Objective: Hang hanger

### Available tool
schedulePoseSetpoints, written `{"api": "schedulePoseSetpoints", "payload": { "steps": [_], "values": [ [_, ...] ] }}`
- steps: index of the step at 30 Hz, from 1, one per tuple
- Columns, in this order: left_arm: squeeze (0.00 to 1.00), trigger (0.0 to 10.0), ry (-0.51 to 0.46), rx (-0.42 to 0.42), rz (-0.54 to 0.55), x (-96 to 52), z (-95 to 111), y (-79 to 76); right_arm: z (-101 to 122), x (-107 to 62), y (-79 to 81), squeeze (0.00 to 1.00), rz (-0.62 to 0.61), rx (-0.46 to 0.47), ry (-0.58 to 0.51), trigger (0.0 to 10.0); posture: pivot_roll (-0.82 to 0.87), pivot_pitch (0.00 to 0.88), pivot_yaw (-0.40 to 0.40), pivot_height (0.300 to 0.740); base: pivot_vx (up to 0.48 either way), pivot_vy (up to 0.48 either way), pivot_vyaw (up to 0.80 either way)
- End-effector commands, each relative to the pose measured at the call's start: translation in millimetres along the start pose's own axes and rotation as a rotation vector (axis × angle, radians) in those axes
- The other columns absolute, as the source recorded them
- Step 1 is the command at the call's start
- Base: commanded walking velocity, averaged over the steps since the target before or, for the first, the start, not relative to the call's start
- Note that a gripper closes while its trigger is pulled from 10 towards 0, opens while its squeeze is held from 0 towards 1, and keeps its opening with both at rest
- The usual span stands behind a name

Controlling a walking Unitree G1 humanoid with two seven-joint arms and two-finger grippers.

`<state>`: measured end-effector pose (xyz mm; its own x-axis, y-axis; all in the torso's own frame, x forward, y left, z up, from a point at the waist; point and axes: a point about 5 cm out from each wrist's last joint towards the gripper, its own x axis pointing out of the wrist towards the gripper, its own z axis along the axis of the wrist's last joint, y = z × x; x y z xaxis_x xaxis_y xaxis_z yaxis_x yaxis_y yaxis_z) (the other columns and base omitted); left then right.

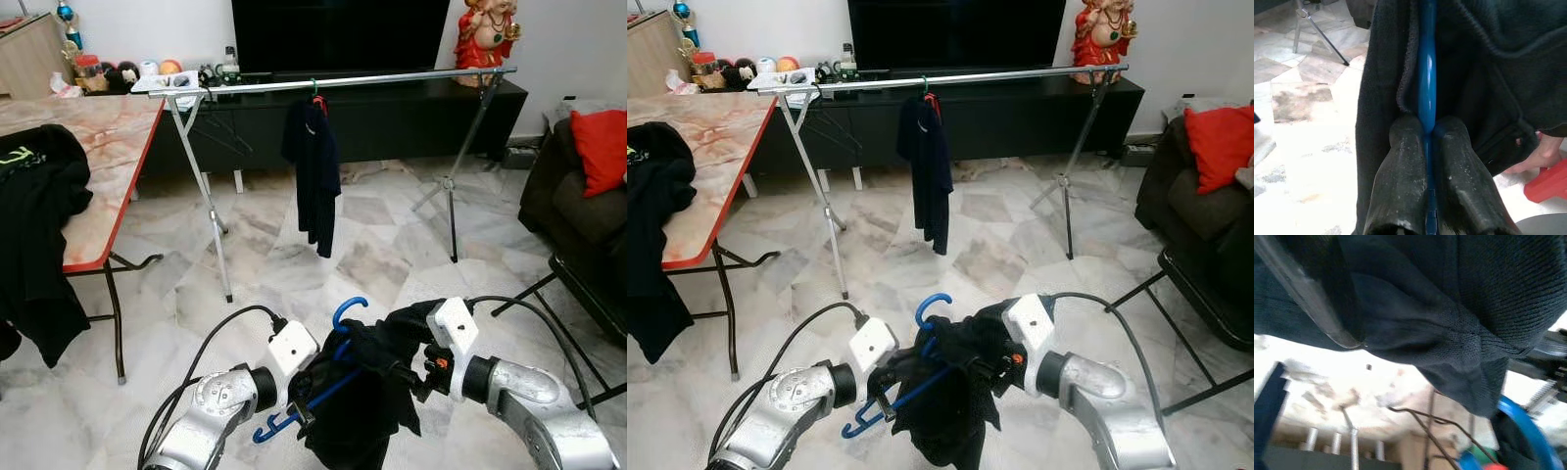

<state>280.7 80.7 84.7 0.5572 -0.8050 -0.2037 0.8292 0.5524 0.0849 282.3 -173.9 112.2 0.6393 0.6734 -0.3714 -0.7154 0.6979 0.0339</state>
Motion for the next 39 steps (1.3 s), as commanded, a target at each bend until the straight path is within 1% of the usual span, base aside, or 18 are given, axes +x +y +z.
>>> {"api": "schedulePoseSetpoints", "payload": {
  "steps": [1, 4, 5, 7, 8, 10, 14, 18, 19, 20, 24, 28, 30, 31, 33, 35, 37, 39],
  "values": [
    [0.0, 10.0, -0.035, 0.017, 0.009, -0.3, 8, 2.4, -6, -2.2, -3.2, 0.0, -0.057, -0.021, 0.064, 10.0, 0.04, 0.045, -0.012, 0.74, 0.0, 0.0, 0.0],
    [0.0, 10.0, -0.035, 0.016, 0.009, -0.2, 7, 2.3, -10, -1.9, -9.4, 0.0, -0.134, -0.022, 0.122, 10.0, 0.04, 0.045, -0.012, 0.74, 0.0, 0.0, 0.0],
    [0.0, 10.0, -0.036, 0.016, 0.009, -0.2, 7, 2.3, -15, -2.4, -12.9, 0.0, -0.177, -0.047, 0.178, 10.0, 0.04, 0.045, -0.012, 0.74, 0.0, 0.0, 0.0],
    [0.0, 10.0, -0.036, 0.016, 0.009, -0.2, 8, 2.3, -20, -2.7, -13.8, 0.0, -0.194, -0.047, 0.213, 10.0, 0.04, 0.045, -0.012, 0.74, 0.0, 0.0, 0.0],
    [0.0, 10.0, -0.037, 0.016, 0.01, -0.2, 8, 2.2, -25, -2.0, -11.7, 0.0, -0.181, -0.024, 0.233, 10.0, 0.04, 0.045, -0.012, 0.74, 0.0, 0.0, 0.0],
    [0.0, 10.0, -0.036, 0.015, 0.01, 0.1, 7, 2.2, -28, -1.4, -9.9, 0.0, -0.169, -0.023, 0.253, 10.0, 0.04, 0.044, -0.014, 0.74, 0.0, 0.0, 0.0],
    [0.0, 10.0, -0.036, 0.014, 0.01, 0.2, 7, 2.0, -36, 1.2, -3.7, 0.0, -0.119, -0.02, 0.284, 10.0, 0.04, 0.044, -0.015, 0.74, 0.0, 0.0, 0.0],
    [0.0, 10.0, -0.038, 0.014, 0.009, 0.4, 7, 1.3, -43, 4.7, 11.4, 0.0, 0.019, -0.034, 0.296, 10.0, 0.04, 0.042, -0.014, 0.74, 0.0, 0.0, 0.0],
    [0.0, 10.0, -0.039, 0.013, 0.009, 0.4, 7, 1.3, -44, 6.2, 18.7, 0.0, 0.083, -0.036, 0.274, 10.0, 0.04, 0.042, -0.014, 0.74, 0.0, 0.0, 0.0],
    [0.0, 10.0, -0.039, 0.013, 0.009, 0.4, 7, 1.3, -44, 6.2, 18.7, 0.0, 0.083, -0.036, 0.274, 10.0, 0.04, 0.042, -0.014, 0.74, 0.0, 0.0, 0.0],
    [0.0, 10.0, -0.041, 0.011, 0.015, 0.0, 7, 1.9, -41, 6.4, 31.8, 0.0, 0.211, 0.003, 0.22, 10.0, 0.04, 0.041, -0.016, 0.74, 0.0, 0.0, 0.0],
    [0.0, 10.0, -0.045, 0.011, 0.018, 0.0, 7, 1.9, -41, 5.0, 32.4, 0.0, 0.236, -0.014, 0.213, 10.0, 0.04, 0.04, -0.017, 0.74, 0.0, 0.0, 0.0],
    [0.0, 10.0, -0.062, -0.001, 0.026, 0.3, 8, 1.9, -40, 4.8, 27.5, 0.0, 0.206, -0.027, 0.207, 10.0, 0.04, 0.04, -0.017, 0.74, 0.0, 0.0, 0.0],
    [0.0, 10.0, -0.098, -0.029, 0.041, 1.1, 11, 2.3, -39, 4.4, 21.5, 0.0, 0.166, -0.027, 0.199, 10.0, 0.04, 0.04, -0.017, 0.74, 0.0, 0.0, 0.0],
    [0.0, 10.0, -0.12, -0.047, 0.045, 1.6, 14, 2.4, -38, 3.7, 18.5, 0.0, 0.146, -0.031, 0.194, 10.0, 0.04, 0.038, -0.016, 0.74, 0.0, 0.0, 0.0],
    [0.0, 10.0, -0.171, -0.104, 0.029, 1.6, 21, 1.2, -35, 3.6, 2.2, 0.0, 0.005, -0.045, 0.179, 10.0, 0.04, 0.038, -0.016, 0.74, 0.0, 0.0, 0.0],
    [0.0, 10.0, -0.18, -0.123, 0.011, 1.1, 22, -0.3, -29, 3.6, -9.9, 0.0, -0.1, -0.035, 0.139, 10.0, 0.03, 0.036, -0.017, 0.74, 0.0, 0.0, 0.0],
    [0.0, 10.0, -0.189, -0.14, -0.009, 0.4, 23, -2.3, -18, 2.5, -25.4, 0.0, -0.236, 0.016, 0.07, 10.0, 0.03, 0.034, -0.016, 0.74, 0.0, 0.0, 0.0]
  ]
}}
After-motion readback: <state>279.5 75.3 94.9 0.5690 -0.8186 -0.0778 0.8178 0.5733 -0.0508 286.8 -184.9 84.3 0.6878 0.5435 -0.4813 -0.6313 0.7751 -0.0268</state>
